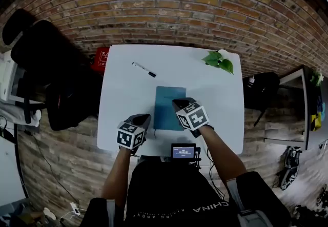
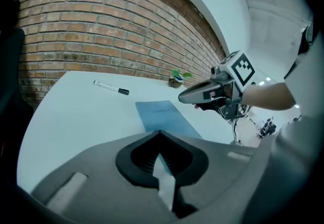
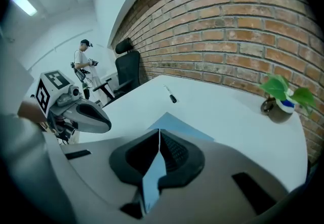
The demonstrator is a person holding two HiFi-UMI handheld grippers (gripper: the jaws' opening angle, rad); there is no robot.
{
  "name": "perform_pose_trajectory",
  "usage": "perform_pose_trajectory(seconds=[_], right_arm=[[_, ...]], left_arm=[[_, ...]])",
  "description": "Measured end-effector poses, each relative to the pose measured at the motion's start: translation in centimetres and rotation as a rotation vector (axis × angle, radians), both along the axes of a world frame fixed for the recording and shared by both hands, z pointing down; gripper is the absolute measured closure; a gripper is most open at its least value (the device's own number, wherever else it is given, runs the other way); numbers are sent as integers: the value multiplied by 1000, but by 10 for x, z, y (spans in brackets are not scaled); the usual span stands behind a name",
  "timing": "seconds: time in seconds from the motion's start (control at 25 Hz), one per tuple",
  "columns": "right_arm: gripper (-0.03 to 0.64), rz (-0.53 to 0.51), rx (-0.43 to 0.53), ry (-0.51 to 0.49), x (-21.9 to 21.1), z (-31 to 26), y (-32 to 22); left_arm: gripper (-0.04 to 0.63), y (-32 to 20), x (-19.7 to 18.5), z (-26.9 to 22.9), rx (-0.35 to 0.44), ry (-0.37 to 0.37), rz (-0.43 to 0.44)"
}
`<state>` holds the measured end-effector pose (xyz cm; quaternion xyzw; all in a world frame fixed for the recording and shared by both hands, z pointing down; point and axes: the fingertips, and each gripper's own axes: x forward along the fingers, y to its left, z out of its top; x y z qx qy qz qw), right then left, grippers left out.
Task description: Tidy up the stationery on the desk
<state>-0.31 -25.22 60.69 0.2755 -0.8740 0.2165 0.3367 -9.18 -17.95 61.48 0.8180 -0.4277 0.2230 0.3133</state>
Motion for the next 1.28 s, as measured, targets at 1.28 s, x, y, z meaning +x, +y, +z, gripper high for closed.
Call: perform_pose_trajectory(seconds=[1.28], right_arm=[[537, -177, 28, 279, -124, 73, -126]], left_arm=[[584, -57, -92, 35, -48, 44, -30]])
